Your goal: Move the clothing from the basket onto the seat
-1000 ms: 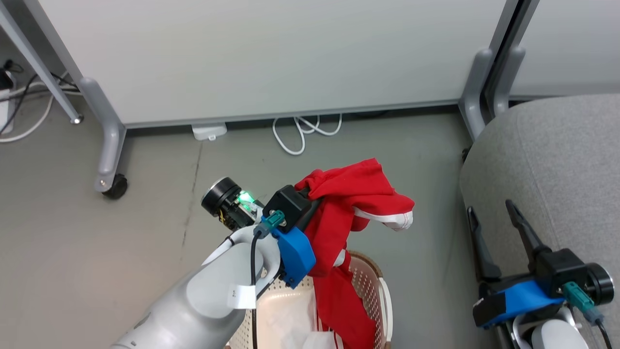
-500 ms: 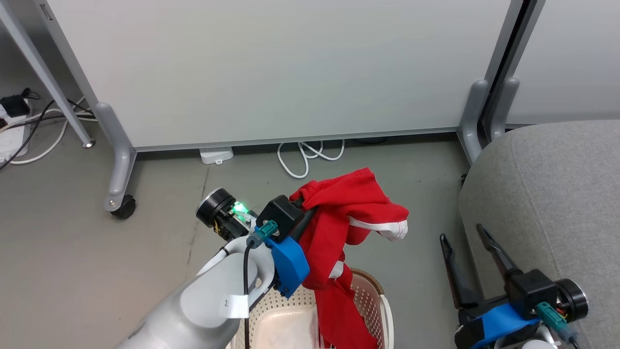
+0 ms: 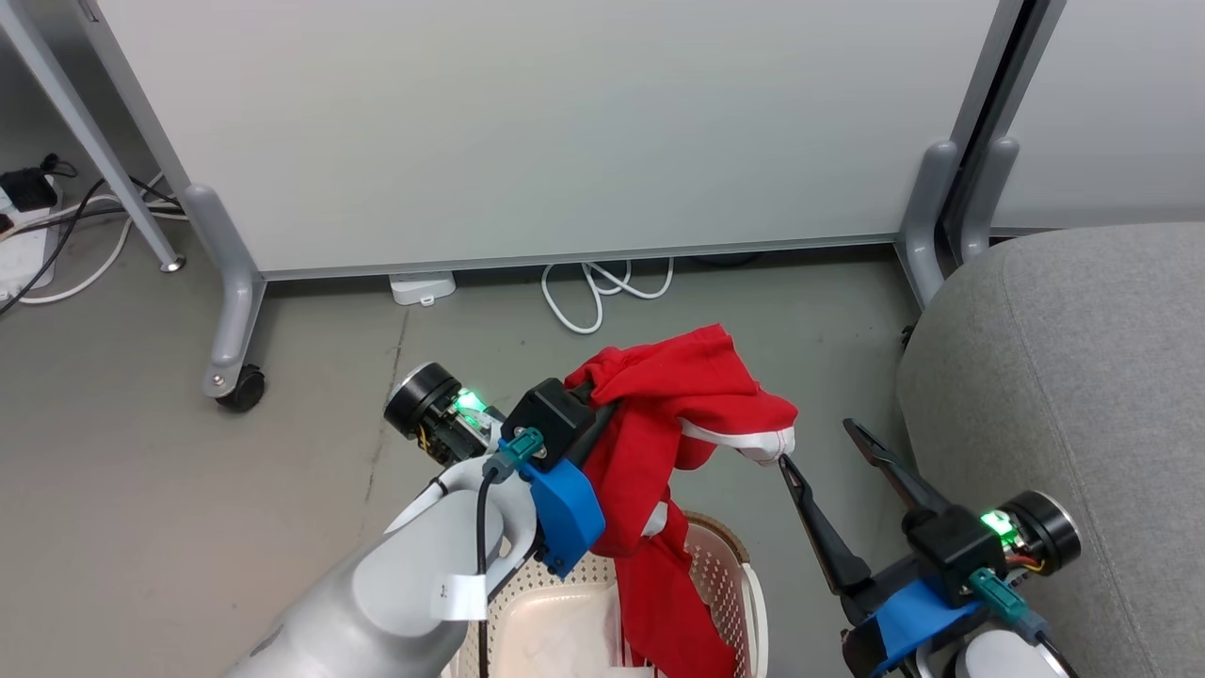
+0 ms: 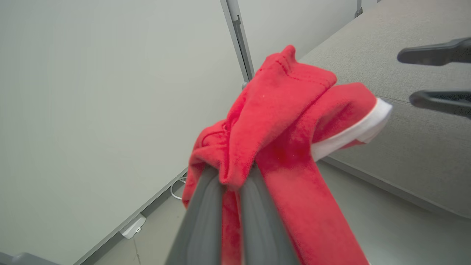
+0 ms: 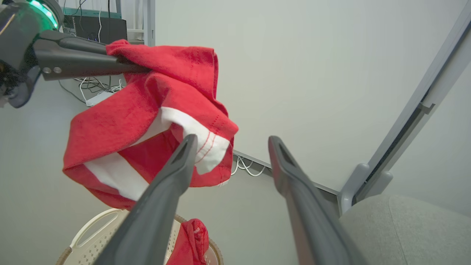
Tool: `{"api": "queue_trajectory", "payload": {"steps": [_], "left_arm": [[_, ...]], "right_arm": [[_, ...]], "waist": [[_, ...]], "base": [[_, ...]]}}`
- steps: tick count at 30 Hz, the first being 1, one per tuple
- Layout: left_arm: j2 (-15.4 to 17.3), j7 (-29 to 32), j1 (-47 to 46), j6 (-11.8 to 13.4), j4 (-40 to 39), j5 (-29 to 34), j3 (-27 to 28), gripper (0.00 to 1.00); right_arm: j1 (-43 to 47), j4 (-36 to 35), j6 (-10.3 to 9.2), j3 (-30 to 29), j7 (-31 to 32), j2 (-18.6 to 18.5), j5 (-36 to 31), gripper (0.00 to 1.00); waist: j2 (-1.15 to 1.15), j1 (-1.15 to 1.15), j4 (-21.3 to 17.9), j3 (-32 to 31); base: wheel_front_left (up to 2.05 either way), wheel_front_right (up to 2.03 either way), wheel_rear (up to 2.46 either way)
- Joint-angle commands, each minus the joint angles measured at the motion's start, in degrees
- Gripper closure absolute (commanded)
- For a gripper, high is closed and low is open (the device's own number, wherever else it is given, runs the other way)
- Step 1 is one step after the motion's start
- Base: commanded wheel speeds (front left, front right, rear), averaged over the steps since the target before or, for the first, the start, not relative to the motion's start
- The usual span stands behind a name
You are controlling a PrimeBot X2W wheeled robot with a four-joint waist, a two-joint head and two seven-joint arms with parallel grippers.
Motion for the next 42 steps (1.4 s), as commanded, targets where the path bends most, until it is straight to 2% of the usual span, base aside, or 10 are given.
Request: {"api": "queue_trajectory", "payload": {"steps": [1, 12, 21, 42], "left_arm": [[-0.1, -0.3, -0.7, 0.3, -0.2, -0.1, -0.2, 1.0], [-1.6, -0.3, -1.8, -0.1, -0.1, 0.5, -1.4, 1.0], [-2.4, -0.3, -2.6, -0.4, 0.0, 0.8, -2.2, 1.0], [-3.8, -0.3, -4.3, -0.9, -1.2, 1.9, -3.2, 1.0]], "right_arm": [[-1.5, 0.6, 0.01, 1.2, -0.2, -0.9, -0.5, 0.0], [-8.6, 4.2, 0.01, 7.4, -0.2, -3.5, -1.9, 0.0], [-13.5, 9.4, 0.01, 10.6, -0.2, -4.1, -2.8, 0.0], [-21.2, 18.5, 0.01, 15.6, -0.2, -1.6, 0.4, 0.0]], "waist": [[-0.01, 0.0, 0.0, 0.2], [-0.01, 0.0, 0.8, 1.7], [-0.01, 0.0, 1.3, 2.6], [-0.01, 0.0, 1.9, 4.7]], "base": [[0.0, 0.0, 0.0], [0.0, 0.0, 0.0], [0.0, 0.0, 0.0], [0.0, 0.0, 0.0]]}}
